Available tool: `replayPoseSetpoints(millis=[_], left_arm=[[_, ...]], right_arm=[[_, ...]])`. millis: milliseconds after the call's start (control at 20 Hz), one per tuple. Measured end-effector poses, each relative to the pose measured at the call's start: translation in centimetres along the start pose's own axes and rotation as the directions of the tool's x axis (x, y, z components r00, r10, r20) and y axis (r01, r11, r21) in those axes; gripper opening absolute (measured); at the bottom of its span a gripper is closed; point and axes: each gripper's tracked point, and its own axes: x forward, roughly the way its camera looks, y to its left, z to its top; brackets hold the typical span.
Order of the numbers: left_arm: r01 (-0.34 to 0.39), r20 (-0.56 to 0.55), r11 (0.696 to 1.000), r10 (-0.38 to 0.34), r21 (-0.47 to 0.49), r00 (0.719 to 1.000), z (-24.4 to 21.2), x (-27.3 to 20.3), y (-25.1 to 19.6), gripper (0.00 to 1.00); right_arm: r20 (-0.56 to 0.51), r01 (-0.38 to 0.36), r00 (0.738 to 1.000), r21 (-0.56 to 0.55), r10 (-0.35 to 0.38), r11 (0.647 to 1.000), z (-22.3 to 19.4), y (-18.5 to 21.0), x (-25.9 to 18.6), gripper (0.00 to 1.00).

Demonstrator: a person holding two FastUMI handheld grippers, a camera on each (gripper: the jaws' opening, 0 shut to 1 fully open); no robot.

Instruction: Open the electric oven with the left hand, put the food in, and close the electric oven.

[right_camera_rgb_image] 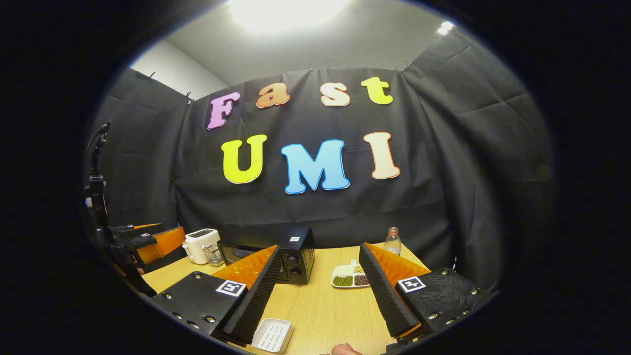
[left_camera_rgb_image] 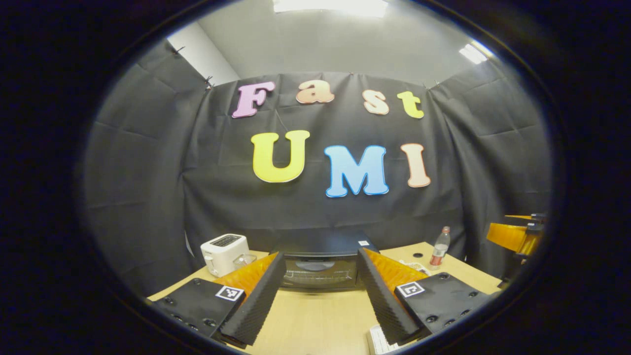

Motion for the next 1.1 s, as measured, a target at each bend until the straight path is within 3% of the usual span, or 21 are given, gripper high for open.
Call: replayPoseSetpoints(millis=[350, 400, 450, 500, 750, 1050, 1100], left_arm=[[-0.03, 0.02, 1.0, 0.029, 0.001, 0.999, 0.5, -3.4, 3.9, 1.0], [-0.026, 0.023, 1.0, 0.026, -0.004, 0.999, 0.6, -3.7, 4.1, 0.9], [-0.029, 0.025, 1.0, 0.029, -0.004, 0.999, 0.6, -4.0, 4.6, 1.0], [-0.031, 0.026, 1.0, 0.031, -0.003, 0.999, 0.7, -4.2, 5.1, 0.97], [-0.031, 0.05, 0.999, 0.03, 0.016, 0.998, 1.6, -5.6, 6.2, 1.0], [-0.025, 0.061, 1.0, 0.024, 0.017, 0.998, 1.9, -6.6, 6.2, 0.97], [-0.023, 0.065, 1.0, 0.021, 0.022, 0.998, 2.0, -6.6, 6.2, 1.0]], right_arm=[[0.043, 0.024, 0.999, -0.031, -0.022, 0.999, 1.2, 1.5, -1.8, 0.96], [0.047, 0.024, 0.999, -0.037, -0.022, 0.999, 1.3, 1.9, -2.0, 0.96], [0.051, 0.024, 0.998, -0.037, -0.022, 0.999, 1.4, 2.3, -2.2, 0.96], [0.052, 0.022, 0.998, -0.035, -0.021, 0.999, 1.4, 2.7, -2.5, 0.96], [0.044, 0.016, 0.999, -0.04, -0.014, 0.999, 1.2, 3.7, -3.1, 0.96], [0.049, 0.018, 0.999, -0.048, -0.016, 0.999, 1.4, 4.0, -3.9, 0.96], [0.053, 0.018, 0.998, -0.05, -0.015, 0.999, 1.6, 4.1, -4.0, 0.96]])
